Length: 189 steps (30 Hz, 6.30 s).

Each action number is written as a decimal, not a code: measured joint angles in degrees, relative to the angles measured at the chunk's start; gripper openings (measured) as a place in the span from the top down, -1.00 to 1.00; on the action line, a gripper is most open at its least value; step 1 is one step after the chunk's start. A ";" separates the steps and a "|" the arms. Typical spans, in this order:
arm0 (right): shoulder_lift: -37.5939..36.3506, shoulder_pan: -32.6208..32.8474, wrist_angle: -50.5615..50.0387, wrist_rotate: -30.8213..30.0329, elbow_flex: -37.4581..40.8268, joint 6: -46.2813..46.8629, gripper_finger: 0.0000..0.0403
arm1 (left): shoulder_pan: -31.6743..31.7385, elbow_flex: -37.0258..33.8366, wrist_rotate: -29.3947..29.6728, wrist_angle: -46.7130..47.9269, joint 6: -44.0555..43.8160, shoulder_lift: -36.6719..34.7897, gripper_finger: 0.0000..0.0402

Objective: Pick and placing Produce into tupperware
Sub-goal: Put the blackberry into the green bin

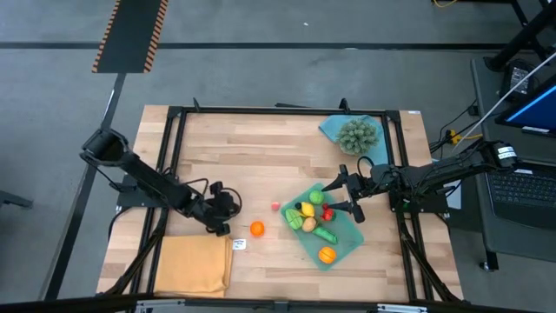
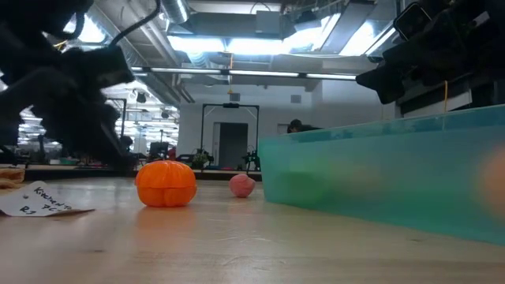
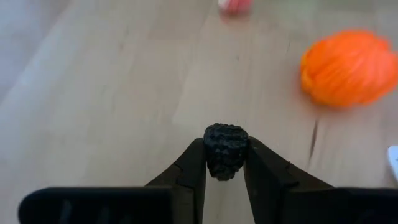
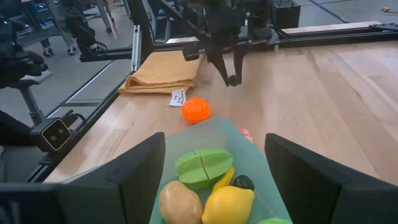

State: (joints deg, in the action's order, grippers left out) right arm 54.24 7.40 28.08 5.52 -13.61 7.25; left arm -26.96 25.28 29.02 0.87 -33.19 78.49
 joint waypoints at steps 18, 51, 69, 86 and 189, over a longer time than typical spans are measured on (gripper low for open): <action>0.04 -1.19 3.06 -3.96 0.00 18.13 -0.38 | 11.71 0.13 -7.74 -17.32 24.71 -8.28 0.62; 30.24 -11.31 10.51 -12.47 -19.46 30.09 -0.38 | 27.47 28.79 -12.62 3.69 49.79 7.40 0.63; 43.71 -11.28 13.20 -10.00 -31.38 30.23 -0.19 | 29.45 28.76 -10.93 4.92 51.87 7.37 0.63; 44.00 -11.28 12.68 -8.82 -31.43 33.01 -0.17 | 29.92 28.76 -10.96 6.05 52.92 7.37 0.63; 47.80 -11.37 10.32 -7.14 -35.21 36.48 0.03 | 29.85 28.74 -14.31 6.51 53.29 7.40 0.64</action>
State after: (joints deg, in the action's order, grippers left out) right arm 102.04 -3.97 38.39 -1.62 -48.82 43.72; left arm 2.90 54.02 14.71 7.38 20.10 85.89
